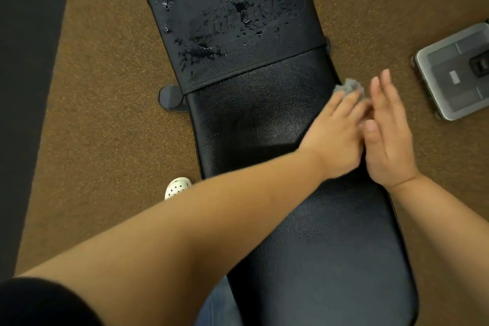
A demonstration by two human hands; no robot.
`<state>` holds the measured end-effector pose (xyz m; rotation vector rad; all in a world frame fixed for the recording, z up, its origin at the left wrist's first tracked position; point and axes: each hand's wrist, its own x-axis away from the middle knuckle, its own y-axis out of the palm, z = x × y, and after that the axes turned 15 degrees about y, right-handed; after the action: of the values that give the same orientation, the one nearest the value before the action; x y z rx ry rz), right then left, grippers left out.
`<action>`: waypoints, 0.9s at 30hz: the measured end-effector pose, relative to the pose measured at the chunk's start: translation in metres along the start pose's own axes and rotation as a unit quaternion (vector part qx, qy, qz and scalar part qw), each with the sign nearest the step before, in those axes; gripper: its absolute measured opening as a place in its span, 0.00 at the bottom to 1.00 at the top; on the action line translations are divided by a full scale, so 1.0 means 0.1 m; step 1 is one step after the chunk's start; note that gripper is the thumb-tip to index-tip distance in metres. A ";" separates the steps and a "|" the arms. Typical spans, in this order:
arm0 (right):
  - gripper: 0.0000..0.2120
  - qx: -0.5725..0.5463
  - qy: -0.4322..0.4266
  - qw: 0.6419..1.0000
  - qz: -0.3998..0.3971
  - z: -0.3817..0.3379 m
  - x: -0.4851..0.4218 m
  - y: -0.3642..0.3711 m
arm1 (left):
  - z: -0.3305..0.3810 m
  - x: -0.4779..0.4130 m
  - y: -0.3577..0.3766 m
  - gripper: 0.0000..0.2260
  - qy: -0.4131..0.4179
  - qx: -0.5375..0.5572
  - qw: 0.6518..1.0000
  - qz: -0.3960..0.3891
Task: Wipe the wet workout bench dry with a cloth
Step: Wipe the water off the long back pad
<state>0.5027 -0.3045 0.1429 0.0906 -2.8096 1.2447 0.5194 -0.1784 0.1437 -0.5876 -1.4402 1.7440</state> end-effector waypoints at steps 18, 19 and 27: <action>0.25 0.010 -0.026 0.996 -0.083 -0.47 0.11 0.09 | -0.06 1.91 0.40 0.25 -0.097 -0.010 0.989 0.109; 0.25 0.005 -0.030 0.996 -0.085 -0.56 0.10 0.15 | -0.09 1.91 0.39 0.25 -0.132 -0.005 0.984 0.120; 0.24 -0.011 -0.050 0.992 -0.118 -1.41 -0.21 0.66 | -0.70 1.66 0.21 0.25 -0.322 0.053 0.917 0.230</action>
<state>0.5232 -0.1554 0.1871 0.4826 -2.7910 1.1837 0.4697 -0.0052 0.1268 -0.3125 -1.7150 2.5396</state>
